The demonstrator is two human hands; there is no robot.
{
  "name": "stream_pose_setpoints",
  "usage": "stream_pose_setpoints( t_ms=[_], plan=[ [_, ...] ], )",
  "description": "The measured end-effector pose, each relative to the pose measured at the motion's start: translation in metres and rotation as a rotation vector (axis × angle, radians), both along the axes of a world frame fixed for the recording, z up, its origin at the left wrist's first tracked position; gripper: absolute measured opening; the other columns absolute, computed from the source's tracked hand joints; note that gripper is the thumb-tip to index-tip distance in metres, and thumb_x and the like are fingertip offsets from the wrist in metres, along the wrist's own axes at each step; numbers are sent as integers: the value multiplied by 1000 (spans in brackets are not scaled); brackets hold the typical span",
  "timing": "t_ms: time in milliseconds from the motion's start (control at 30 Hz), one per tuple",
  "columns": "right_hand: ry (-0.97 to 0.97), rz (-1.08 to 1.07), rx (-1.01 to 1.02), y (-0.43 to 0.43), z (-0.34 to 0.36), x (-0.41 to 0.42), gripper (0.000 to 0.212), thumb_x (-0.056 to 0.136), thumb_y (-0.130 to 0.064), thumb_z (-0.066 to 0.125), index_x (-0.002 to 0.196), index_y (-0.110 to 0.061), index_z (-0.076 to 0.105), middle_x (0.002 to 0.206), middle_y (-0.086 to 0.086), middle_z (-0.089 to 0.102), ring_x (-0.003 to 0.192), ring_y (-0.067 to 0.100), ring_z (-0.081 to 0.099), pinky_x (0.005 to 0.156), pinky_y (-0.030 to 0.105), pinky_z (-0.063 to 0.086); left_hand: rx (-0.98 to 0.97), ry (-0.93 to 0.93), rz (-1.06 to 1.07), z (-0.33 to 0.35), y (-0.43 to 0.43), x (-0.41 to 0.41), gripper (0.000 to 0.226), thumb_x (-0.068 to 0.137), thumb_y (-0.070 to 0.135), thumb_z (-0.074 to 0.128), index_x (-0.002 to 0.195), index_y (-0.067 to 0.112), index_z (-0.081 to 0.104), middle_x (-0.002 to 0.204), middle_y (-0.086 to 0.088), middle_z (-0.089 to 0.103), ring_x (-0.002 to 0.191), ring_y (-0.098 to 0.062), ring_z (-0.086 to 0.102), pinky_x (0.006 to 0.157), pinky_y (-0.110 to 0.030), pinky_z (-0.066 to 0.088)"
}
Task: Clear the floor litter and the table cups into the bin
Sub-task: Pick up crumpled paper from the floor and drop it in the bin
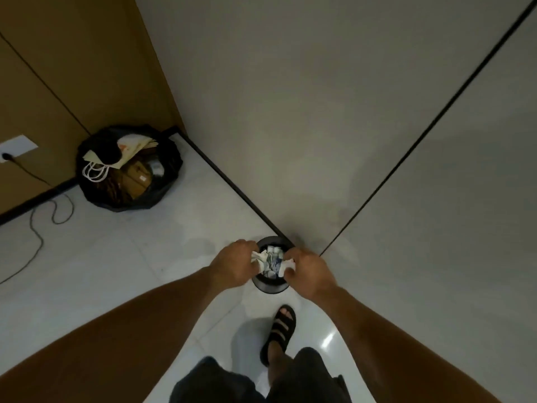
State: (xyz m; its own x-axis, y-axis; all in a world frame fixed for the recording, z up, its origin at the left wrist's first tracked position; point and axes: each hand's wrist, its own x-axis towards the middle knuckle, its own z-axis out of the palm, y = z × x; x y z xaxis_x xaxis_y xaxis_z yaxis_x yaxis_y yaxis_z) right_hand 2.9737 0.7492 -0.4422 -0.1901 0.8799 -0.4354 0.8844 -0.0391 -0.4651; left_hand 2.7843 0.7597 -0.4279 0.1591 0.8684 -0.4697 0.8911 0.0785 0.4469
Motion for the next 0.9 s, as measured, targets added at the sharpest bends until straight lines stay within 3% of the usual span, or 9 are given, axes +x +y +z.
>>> stream_pose_setpoints(
  t_ms=[167, 300, 367, 467, 600, 733, 900],
  plan=[
    [-15, -50, -123, 66, -85, 6, 34, 94, -26, 51, 128, -19, 53, 123, 7, 59, 108, 22, 59, 89, 27, 46, -109, -41, 50, -90, 80, 1, 34, 87, 25, 61, 117, 9, 58, 113, -14, 57, 103, -29, 55, 83, -31, 43],
    [-22, -113, -196, 109, -186, -3, 30, 95, -25, 51, 125, -21, 52, 119, 3, 58, 102, 17, 57, 79, 21, 40, -180, -56, 64, -195, 129, 4, 24, 89, 22, 57, 103, 3, 56, 104, -17, 59, 89, -26, 53, 68, -27, 32],
    [-20, -156, -211, 124, -242, -10, 31, 94, -23, 52, 125, -19, 53, 119, 3, 58, 102, 19, 58, 79, 24, 43, -207, -63, 46, -253, 149, 9, 21, 88, 20, 57, 102, 4, 58, 104, -17, 61, 92, -29, 56, 68, -26, 33],
    [-30, -222, -219, 137, -318, -19, 32, 94, -24, 51, 125, -15, 53, 112, 6, 62, 96, 22, 62, 81, 29, 53, -254, -46, -17, -333, 169, 17, 31, 88, 22, 60, 114, 7, 56, 114, -15, 60, 104, -32, 56, 74, -28, 36],
    [-55, -281, -223, 135, -396, -23, 41, 93, -28, 55, 132, -17, 48, 120, 9, 57, 101, 28, 62, 81, 31, 48, -340, -22, 0, -412, 172, 14, 68, 82, 26, 68, 140, 11, 36, 133, -17, 45, 116, -36, 51, 90, -37, 43],
    [-80, -340, -233, 124, -424, -25, 54, 90, -35, 59, 139, -21, 40, 131, 11, 47, 101, 32, 60, 74, 31, 40, -397, 55, -15, -439, 157, -9, 78, 82, 29, 67, 145, 17, 23, 135, -17, 33, 113, -44, 50, 92, -47, 47],
    [-83, -339, -288, 113, -385, -29, 61, 87, -30, 59, 142, -24, 35, 136, 6, 41, 103, 30, 59, 73, 29, 42, -372, 87, -46, -403, 157, -26, 82, 83, 37, 66, 147, 18, 19, 145, -13, 26, 124, -39, 41, 98, -47, 43]
  ],
)
